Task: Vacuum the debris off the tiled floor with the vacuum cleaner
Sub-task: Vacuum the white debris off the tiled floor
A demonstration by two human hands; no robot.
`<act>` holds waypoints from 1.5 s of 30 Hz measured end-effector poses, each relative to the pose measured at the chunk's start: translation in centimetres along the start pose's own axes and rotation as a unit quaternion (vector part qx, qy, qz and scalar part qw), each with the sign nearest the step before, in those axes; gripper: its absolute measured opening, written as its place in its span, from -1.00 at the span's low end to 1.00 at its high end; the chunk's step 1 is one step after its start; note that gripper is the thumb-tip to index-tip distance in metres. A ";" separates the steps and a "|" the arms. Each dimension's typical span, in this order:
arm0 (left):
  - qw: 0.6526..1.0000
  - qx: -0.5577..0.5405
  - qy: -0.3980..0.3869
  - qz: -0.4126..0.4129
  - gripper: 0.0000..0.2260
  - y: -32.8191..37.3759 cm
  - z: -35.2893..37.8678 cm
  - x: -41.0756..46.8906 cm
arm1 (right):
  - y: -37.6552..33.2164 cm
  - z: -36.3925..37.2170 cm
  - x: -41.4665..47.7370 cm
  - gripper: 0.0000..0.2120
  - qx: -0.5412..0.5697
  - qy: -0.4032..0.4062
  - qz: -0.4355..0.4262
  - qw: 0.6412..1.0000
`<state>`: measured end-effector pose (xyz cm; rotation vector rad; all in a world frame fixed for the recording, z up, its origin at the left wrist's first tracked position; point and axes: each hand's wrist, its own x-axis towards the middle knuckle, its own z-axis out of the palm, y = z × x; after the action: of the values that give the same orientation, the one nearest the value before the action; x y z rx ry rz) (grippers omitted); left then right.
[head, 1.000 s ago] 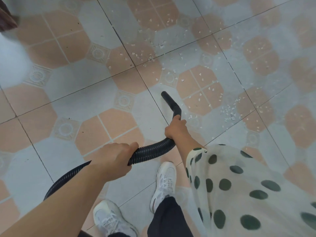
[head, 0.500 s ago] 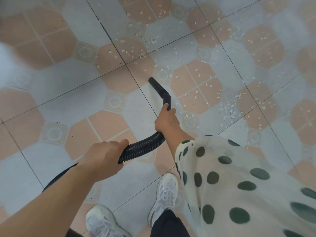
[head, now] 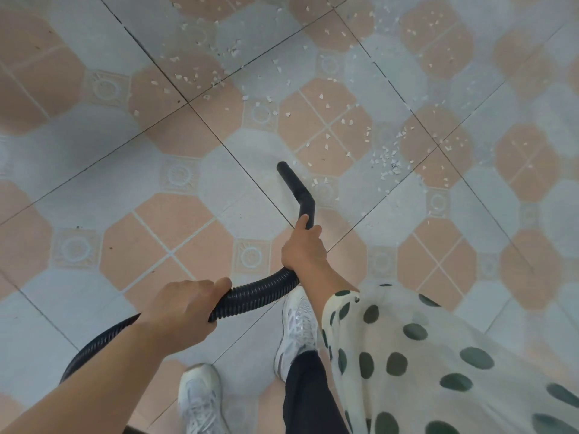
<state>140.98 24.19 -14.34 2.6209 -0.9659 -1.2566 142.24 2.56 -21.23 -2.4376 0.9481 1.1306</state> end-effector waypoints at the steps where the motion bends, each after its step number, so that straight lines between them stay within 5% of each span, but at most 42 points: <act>1: 1.000 0.004 -0.003 0.006 -0.83 0.0 0.4 -0.3 | 0.4 0.7 -0.4 -0.12 0.005 -0.001 0.003 1.000; 17: 0.999 0.033 0.024 0.014 -0.82 -0.8 2.6 -1.8 | 0.0 3.3 -1.4 -0.12 0.023 0.010 -0.040 0.999; 33: 0.988 0.094 -0.007 0.121 -0.78 6.7 4.1 -0.3 | 12.3 5.3 -4.9 -0.20 0.128 -0.013 0.130 0.983; 45: 0.977 0.131 -0.029 0.164 -0.80 14.1 4.3 3.0 | 21.0 3.8 -4.5 -0.22 0.169 -0.022 0.181 0.969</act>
<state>132.12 12.02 -14.57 2.4650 -1.5954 -1.1995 123.84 -9.10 -20.05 -2.0101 1.4803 1.0225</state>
